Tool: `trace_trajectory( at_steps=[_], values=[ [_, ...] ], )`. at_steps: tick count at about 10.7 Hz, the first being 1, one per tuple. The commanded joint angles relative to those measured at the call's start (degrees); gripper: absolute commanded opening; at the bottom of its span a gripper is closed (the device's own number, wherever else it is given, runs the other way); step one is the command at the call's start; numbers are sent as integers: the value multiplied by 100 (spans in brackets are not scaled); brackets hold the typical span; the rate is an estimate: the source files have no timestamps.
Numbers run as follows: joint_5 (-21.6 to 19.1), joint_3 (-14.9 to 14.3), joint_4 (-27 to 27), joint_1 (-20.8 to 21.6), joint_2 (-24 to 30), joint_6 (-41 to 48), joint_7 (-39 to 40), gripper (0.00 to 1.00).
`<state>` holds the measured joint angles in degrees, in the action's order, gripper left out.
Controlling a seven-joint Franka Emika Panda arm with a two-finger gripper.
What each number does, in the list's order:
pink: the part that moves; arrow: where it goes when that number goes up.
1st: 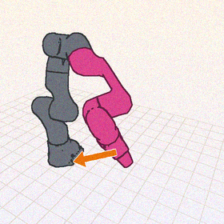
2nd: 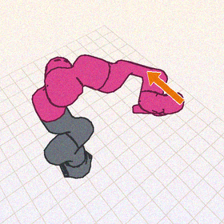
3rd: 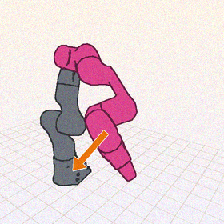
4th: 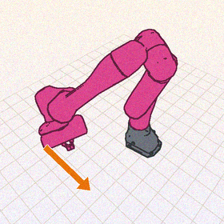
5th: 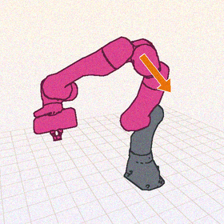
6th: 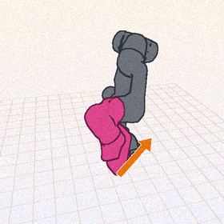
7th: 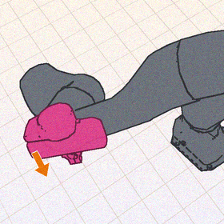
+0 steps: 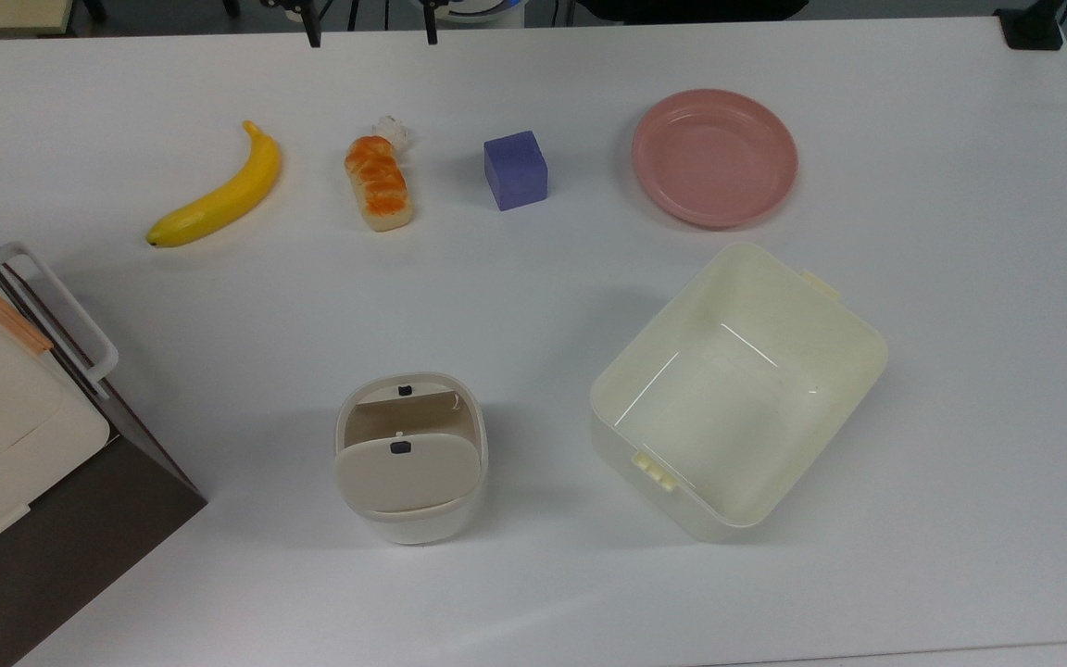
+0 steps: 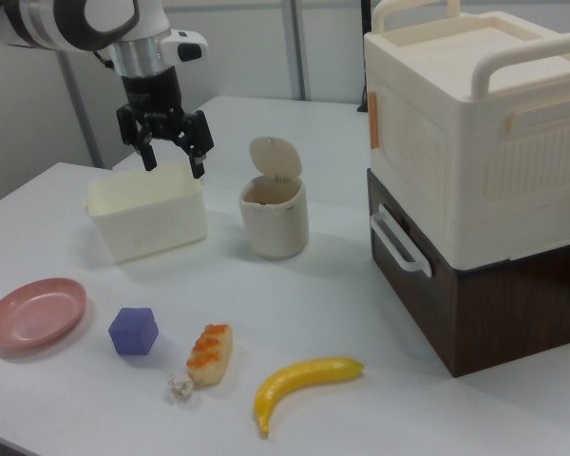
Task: Open the trash can
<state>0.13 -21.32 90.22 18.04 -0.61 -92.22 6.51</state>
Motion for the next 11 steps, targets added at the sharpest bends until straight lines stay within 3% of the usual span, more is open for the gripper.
trace_trajectory(
  at_steps=[1, 5, 11],
  values=[
    [-92, -109, 109, 156, 185, 143, -97, 100],
    [-83, -109, 136, 226, 141, -50, -738, 100],
    [-83, -109, 153, 227, 141, -42, -739, 100]
  ],
)
